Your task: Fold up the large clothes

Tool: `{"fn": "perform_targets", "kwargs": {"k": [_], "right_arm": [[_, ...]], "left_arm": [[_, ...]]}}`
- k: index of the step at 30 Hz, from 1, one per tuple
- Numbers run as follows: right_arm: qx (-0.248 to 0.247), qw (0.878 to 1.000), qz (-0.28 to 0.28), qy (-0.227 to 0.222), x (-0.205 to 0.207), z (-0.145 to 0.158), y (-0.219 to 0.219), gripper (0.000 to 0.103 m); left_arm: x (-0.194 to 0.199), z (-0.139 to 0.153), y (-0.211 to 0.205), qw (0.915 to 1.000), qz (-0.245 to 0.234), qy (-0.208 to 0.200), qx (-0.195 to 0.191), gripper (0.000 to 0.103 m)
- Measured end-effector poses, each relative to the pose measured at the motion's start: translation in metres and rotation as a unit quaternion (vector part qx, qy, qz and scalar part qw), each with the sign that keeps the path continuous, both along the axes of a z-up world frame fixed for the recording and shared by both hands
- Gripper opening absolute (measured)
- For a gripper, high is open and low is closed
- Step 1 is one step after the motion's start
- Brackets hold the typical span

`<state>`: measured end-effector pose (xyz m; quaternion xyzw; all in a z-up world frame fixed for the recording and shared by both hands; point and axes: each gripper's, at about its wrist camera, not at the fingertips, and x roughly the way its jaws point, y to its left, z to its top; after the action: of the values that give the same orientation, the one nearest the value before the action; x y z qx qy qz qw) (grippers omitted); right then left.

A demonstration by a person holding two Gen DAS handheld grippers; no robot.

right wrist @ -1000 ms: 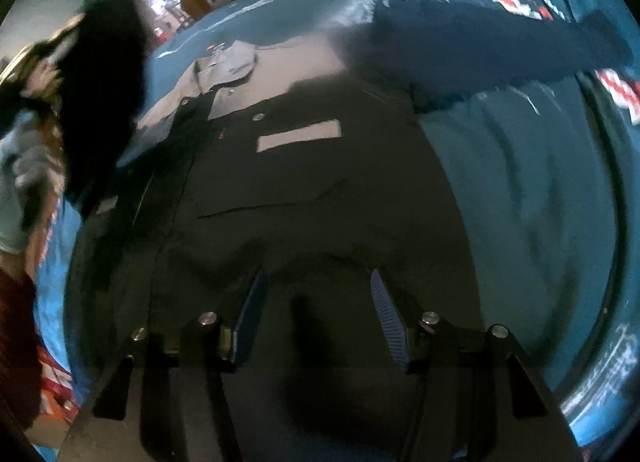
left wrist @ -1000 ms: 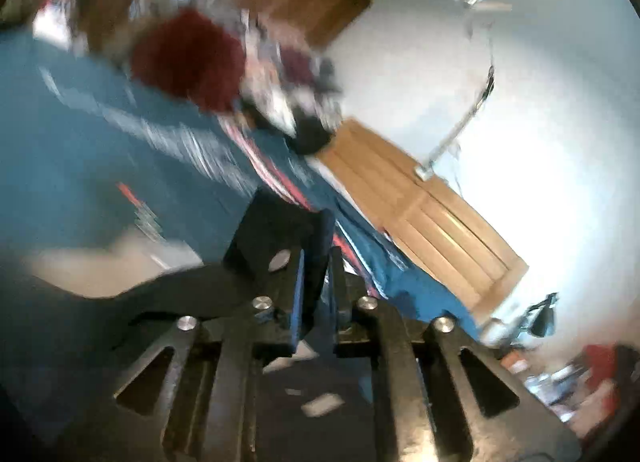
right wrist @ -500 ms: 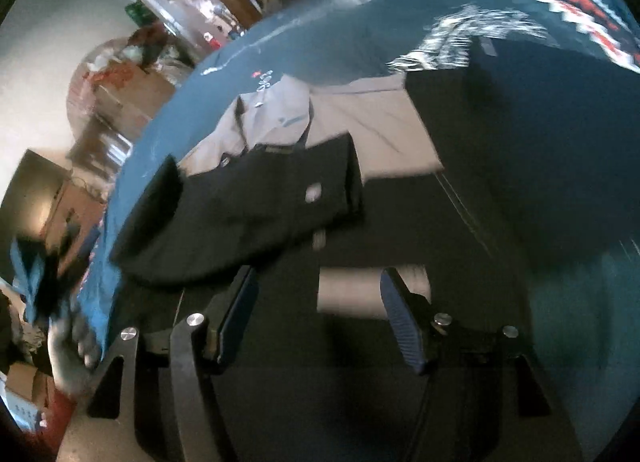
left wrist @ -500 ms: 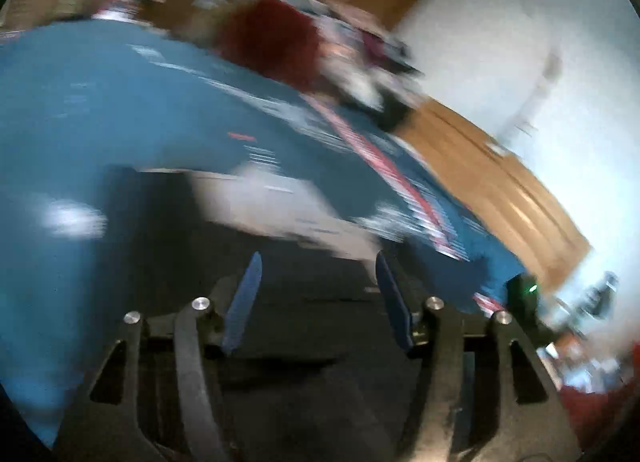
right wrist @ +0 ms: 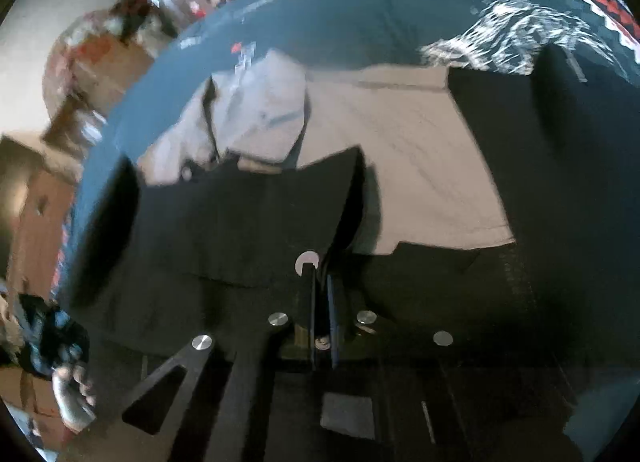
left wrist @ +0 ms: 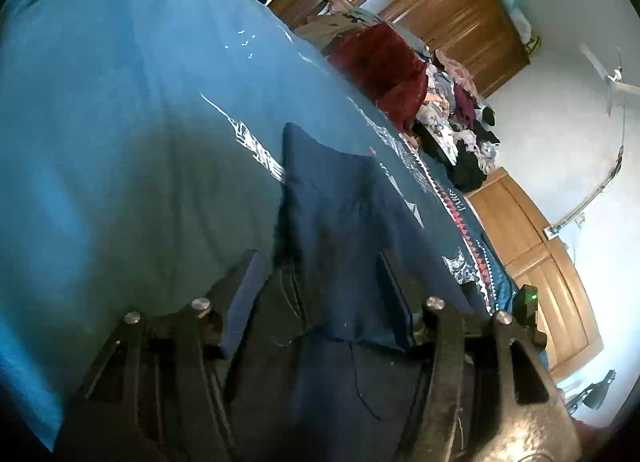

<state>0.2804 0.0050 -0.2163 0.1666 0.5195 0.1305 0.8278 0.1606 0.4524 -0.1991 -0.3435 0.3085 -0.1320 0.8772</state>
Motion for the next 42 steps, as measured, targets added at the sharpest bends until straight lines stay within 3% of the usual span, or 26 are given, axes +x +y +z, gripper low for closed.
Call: {"fn": "perform_targets", "kwargs": {"k": [4, 11, 14, 16, 17, 19, 22, 24, 26, 28, 29, 31, 35, 38, 42], "right_arm": [[-0.001, 0.999, -0.039, -0.022, -0.011, 0.013, -0.04, 0.005], [-0.024, 0.998, -0.051, -0.004, -0.016, -0.008, -0.064, 0.005], [-0.054, 0.997, -0.045, -0.014, -0.018, 0.001, -0.06, 0.017], [-0.076, 0.995, -0.049, -0.048, -0.027, 0.019, -0.058, 0.019], [-0.076, 0.993, -0.053, -0.07, -0.032, 0.032, -0.059, 0.019], [-0.063, 0.992, -0.048, -0.098, -0.034, 0.044, -0.053, 0.029], [-0.043, 0.995, -0.015, -0.085, -0.011, 0.03, -0.031, 0.03], [-0.049, 0.997, 0.004, -0.062, 0.005, 0.009, -0.015, 0.03], [-0.046, 0.999, 0.011, -0.023, 0.017, -0.02, -0.011, 0.021], [-0.017, 1.0, 0.004, -0.026, 0.015, -0.02, -0.023, 0.015], [-0.007, 1.0, 0.002, -0.024, 0.012, -0.016, -0.028, 0.015], [-0.003, 0.999, -0.006, -0.037, -0.002, 0.003, -0.049, 0.025], [0.009, 0.993, -0.081, -0.089, -0.052, 0.048, -0.153, 0.037], [-0.023, 0.976, -0.193, -0.098, -0.096, 0.069, -0.267, 0.04], [-0.044, 0.941, -0.326, -0.082, -0.141, 0.078, -0.407, 0.043]], "left_arm": [[-0.003, -0.001, 0.003, 1.0, 0.001, 0.003, 0.009, 0.058], [0.001, 0.001, -0.003, 0.9986, 0.008, 0.031, 0.042, 0.058], [-0.003, 0.012, -0.004, 0.9975, 0.013, 0.037, 0.059, 0.058], [-0.007, 0.032, -0.013, 0.9963, -0.002, 0.012, 0.085, 0.059], [-0.008, 0.042, -0.02, 0.9951, -0.011, -0.002, 0.098, 0.06], [-0.001, 0.058, -0.034, 0.9924, -0.032, -0.023, 0.117, 0.064], [0.037, 0.062, -0.056, 0.9878, -0.054, -0.013, 0.146, 0.065], [0.063, 0.051, -0.064, 0.9853, -0.07, 0.008, 0.156, 0.065], [0.094, 0.023, -0.075, 0.9812, -0.076, 0.07, 0.163, 0.065], [0.11, -0.01, -0.075, 0.974, -0.078, 0.135, 0.164, 0.062], [0.112, -0.017, -0.074, 0.9744, -0.081, 0.132, 0.163, 0.064], [0.11, -0.014, -0.073, 0.9751, -0.084, 0.128, 0.161, 0.066], [0.089, -0.015, -0.057, 0.9862, -0.07, 0.1, 0.112, 0.068], [0.077, -0.008, -0.051, 0.9909, -0.055, 0.086, 0.087, 0.068], [0.072, -0.005, -0.055, 0.9929, -0.043, 0.073, 0.083, 0.069]]}}
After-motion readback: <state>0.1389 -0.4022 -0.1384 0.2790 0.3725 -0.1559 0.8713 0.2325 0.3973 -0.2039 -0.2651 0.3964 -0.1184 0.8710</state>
